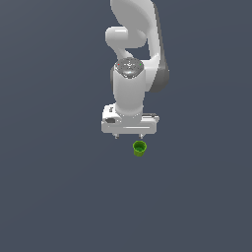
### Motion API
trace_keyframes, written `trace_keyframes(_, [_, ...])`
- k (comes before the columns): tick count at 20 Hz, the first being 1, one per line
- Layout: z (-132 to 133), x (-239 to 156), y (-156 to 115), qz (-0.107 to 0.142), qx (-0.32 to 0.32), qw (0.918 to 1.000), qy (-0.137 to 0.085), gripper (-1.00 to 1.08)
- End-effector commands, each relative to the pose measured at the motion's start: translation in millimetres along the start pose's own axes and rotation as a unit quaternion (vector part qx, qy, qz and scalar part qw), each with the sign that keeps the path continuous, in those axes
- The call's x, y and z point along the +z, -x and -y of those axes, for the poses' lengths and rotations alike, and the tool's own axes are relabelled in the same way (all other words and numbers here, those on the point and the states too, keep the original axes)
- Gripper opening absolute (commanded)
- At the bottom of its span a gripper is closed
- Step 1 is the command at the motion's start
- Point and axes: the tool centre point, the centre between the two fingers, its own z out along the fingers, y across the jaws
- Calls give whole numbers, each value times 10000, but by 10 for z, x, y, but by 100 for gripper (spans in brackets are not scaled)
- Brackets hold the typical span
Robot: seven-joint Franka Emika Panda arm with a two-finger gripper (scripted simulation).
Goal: Pick up the object and move it to a goal position.
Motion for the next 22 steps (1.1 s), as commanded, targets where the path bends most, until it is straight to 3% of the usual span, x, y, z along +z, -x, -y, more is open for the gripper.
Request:
trace_keyframes(1, [0, 0, 0, 0, 0, 10000, 0, 100])
trace_keyframes(10, [189, -19, -67, -57, -193, 9998, 4, 100])
trace_keyframes(22, [200, 11, -60, -48, -306, 9995, 10, 100])
